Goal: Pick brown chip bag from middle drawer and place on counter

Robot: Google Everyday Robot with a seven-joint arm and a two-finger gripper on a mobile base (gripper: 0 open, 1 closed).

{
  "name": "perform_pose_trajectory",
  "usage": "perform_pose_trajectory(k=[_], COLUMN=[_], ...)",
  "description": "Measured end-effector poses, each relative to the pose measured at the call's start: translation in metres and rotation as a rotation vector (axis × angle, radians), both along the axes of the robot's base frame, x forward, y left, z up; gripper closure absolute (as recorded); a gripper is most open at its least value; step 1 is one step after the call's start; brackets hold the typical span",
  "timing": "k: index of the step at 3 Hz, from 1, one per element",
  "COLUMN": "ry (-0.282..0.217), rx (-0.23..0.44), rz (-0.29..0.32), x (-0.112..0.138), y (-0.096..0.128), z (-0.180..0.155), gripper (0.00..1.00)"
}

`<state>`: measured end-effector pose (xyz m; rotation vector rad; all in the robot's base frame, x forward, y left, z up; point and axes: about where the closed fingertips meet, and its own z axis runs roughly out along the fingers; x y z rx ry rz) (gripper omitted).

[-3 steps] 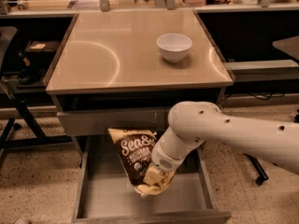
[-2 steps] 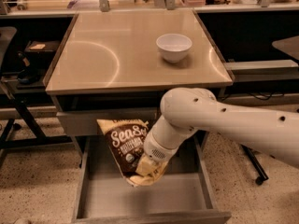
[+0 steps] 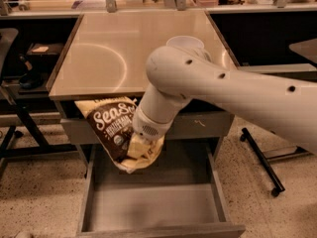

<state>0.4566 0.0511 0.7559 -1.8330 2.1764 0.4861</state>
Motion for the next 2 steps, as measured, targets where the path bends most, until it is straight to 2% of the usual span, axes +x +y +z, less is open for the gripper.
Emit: perform_pose_trajectory(k=[2], ry=[-0.103], rx=[-0.038], rz=[0.031], x=[0.038], y=[0.012], z=[0.075], gripper=[1.0])
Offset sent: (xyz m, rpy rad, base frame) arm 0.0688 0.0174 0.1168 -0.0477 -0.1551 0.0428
